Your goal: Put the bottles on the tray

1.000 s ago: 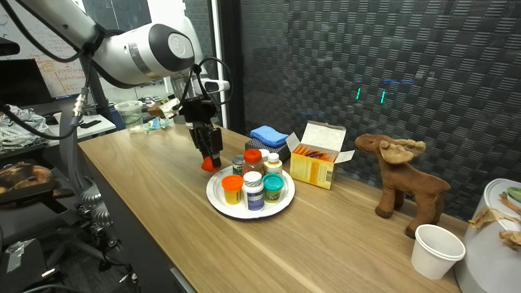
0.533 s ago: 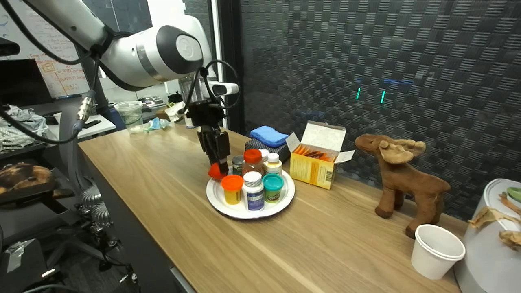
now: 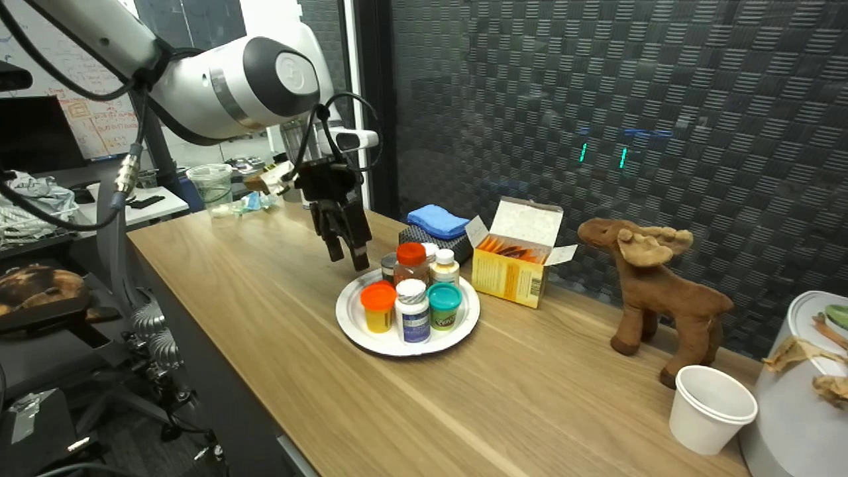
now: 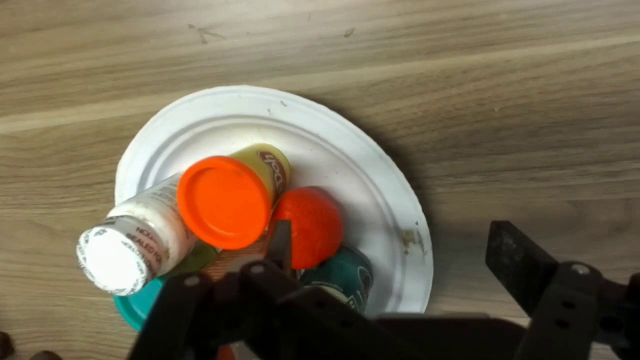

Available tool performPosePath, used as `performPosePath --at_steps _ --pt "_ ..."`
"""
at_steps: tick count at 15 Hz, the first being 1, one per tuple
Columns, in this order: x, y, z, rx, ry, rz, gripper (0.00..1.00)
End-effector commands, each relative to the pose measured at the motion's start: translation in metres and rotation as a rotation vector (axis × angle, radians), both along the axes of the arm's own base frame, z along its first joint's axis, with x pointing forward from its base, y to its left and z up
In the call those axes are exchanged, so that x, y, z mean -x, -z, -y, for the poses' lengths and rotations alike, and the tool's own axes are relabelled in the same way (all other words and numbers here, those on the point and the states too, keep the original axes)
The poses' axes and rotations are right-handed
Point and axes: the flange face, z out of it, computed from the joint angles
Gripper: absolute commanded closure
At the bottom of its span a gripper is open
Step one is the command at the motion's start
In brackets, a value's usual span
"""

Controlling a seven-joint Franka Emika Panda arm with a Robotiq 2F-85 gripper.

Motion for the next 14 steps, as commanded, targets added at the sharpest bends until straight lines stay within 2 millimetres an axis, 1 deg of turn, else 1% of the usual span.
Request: performPosePath --at_steps 1,4,8,10,11,12,13,14 --pt "0.025 -0.038 -0.011 -0.049 -0.100 -0.013 0.00" --pt "0.039 -0.073 -0.014 -0.126 -0.169 -0.082 0.00" --pt "0.064 -0.126 -0.006 -0.267 -0.276 -0.248 0.00" --pt "0.080 -0.144 -0.003 -0.348 -0.287 -0.343 0.00" --pt "0.087 -0.151 -0.003 -0.379 -0.313 -0.374 0.00" --pt "0.075 -0.132 -0.003 -0.316 -0.269 -0.336 0.00" --pt "0.078 -0.139 -0.002 -0.324 -0.273 -0.340 0.00" --pt "0.079 -0.139 -0.001 -0.324 -0.272 -0.338 0.00"
